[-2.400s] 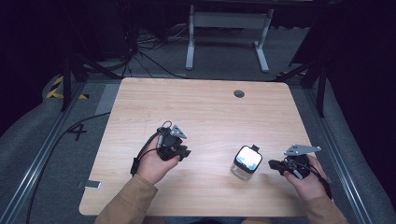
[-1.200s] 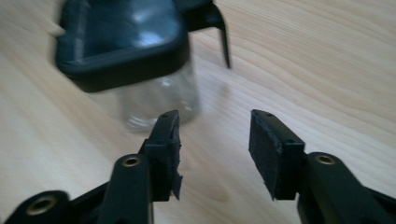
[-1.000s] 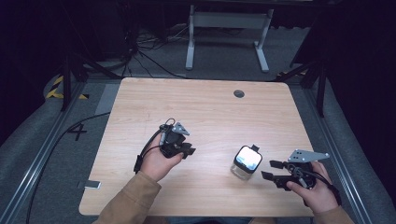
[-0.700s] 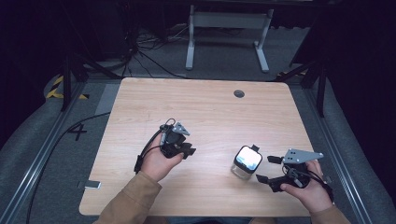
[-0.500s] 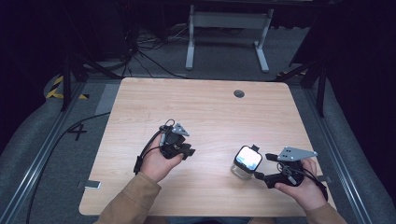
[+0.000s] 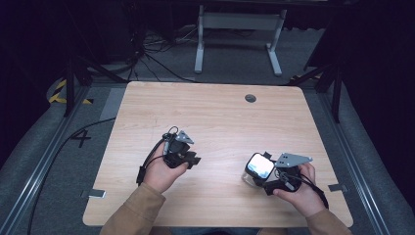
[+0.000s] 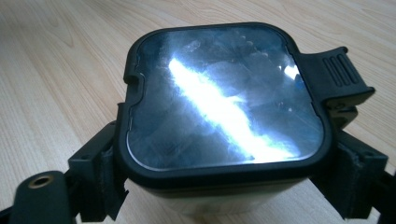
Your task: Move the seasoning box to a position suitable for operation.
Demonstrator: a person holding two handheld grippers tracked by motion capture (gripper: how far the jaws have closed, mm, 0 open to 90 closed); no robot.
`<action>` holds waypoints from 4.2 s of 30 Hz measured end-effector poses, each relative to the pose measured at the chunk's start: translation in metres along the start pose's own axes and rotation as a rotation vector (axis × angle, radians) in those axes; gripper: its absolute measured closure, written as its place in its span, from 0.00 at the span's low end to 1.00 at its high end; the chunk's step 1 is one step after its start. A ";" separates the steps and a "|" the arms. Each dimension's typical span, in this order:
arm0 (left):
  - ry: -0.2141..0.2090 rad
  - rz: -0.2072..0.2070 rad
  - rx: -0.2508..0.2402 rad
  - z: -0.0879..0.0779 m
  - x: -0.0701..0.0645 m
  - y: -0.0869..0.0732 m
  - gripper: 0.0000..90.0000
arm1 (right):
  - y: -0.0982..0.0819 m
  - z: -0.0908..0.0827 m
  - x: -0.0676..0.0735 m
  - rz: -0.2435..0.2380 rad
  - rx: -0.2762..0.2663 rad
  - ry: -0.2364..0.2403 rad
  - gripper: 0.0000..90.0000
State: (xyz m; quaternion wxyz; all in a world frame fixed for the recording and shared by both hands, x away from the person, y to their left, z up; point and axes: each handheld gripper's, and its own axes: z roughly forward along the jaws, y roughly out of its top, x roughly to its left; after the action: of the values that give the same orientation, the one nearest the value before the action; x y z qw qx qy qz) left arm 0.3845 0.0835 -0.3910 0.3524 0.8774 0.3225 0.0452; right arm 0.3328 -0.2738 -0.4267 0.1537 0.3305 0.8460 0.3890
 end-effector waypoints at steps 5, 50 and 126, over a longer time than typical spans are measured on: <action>0.004 0.001 0.005 0.000 0.000 0.000 0.78 | 0.000 0.005 0.000 0.001 -0.007 -0.009 0.16; 0.023 -0.039 -0.024 -0.016 0.007 -0.012 0.78 | 0.048 0.062 0.014 -0.371 -0.129 0.452 0.17; -0.055 0.043 -0.052 -0.010 -0.019 -0.007 0.88 | 0.084 0.044 -0.015 -0.090 -0.123 0.213 1.00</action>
State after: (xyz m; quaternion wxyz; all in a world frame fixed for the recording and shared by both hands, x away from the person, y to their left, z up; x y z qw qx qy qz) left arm 0.3626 0.0822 -0.3852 0.3830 0.8755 0.2923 0.0370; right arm 0.4035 -0.2193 -0.3917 0.1002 0.2392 0.8461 0.4656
